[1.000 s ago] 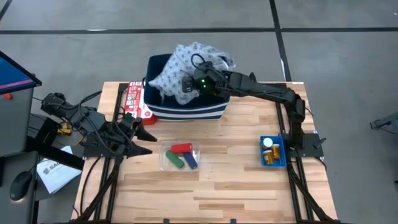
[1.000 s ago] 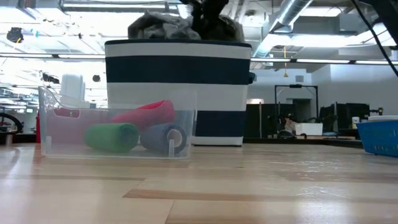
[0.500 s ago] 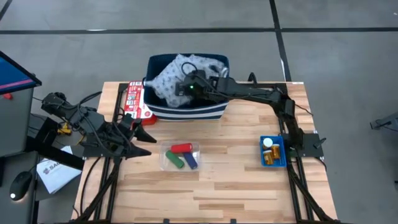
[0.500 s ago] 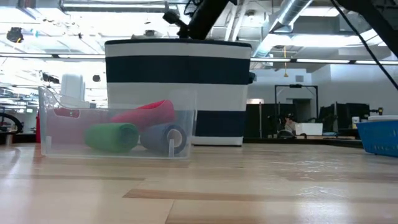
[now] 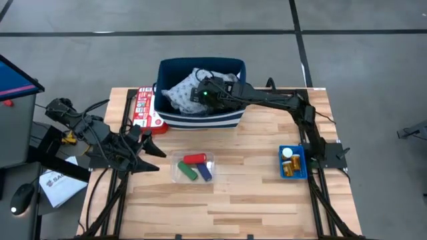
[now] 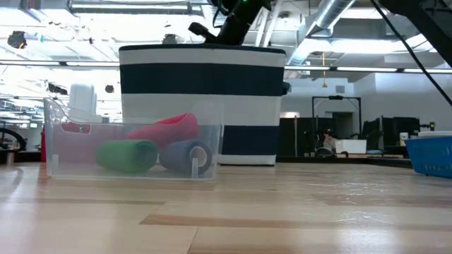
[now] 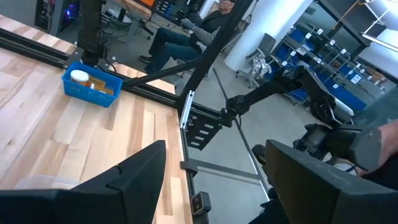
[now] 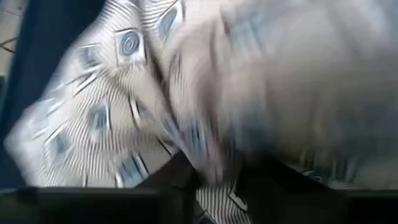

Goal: Pick & place medical supplies in basket/bin
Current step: Put the blue patient gown into the large blue bin, then return to Home Position

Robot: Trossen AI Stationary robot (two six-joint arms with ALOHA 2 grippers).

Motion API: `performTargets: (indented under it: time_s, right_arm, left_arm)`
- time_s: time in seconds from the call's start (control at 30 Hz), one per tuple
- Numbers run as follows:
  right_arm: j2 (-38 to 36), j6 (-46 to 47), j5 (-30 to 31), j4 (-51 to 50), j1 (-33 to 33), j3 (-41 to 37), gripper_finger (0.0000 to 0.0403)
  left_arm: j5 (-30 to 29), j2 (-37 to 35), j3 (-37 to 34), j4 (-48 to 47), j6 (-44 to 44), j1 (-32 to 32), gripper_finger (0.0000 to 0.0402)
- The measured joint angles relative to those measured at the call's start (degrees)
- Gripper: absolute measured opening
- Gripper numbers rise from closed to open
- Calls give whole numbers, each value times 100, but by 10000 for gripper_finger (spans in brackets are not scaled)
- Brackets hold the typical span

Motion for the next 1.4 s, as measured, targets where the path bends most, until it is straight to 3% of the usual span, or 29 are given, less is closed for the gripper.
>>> performTargets:
  time_s: [0.2,0.37,0.53,0.6,0.67,0.77,0.9,1.0,1.17,1.27,1.4]
  right_arm:
    - [-92,-403,-190,-117,-154,259,194]
    - [-84,-864,-183,-414,-179,859,239]
    - [-95,-2215,-178,-835,71,1616,243]
    - [-199,-2768,-184,-1101,241,1579,242]
    - [-343,-2864,-200,-1632,378,1471,239]
    - [-510,-2771,-165,-2398,604,1473,233]
    - [-826,-2401,93,-3206,1125,1475,223]
    - [-1098,-2016,299,-3530,1590,1475,217]
    - [-1602,-1113,1232,-3930,2328,1477,206]
    - [-1773,-731,1456,-4187,2655,1480,199]
    - [-1843,-383,1522,-4274,2958,1478,190]
  left_arm:
    - [-35,-4,0,-6,211,0,266]
    - [-312,-137,0,-37,509,0,266]
    - [-866,-580,9,-785,621,46,266]
    - [-1221,-927,77,-1323,499,68,266]
    - [-1575,-1335,114,-1704,358,68,266]
    - [-1663,-1942,55,-1958,257,66,266]
    - [-1728,-2604,-684,-2014,143,66,266]
    - [-2068,-2914,-1665,-1165,237,66,266]
    - [-2653,-2747,-3246,2354,1931,93,266]
    - [-2636,-2751,-3535,2648,2285,306,261]
    - [-1645,-3022,-3719,2400,2229,767,238]
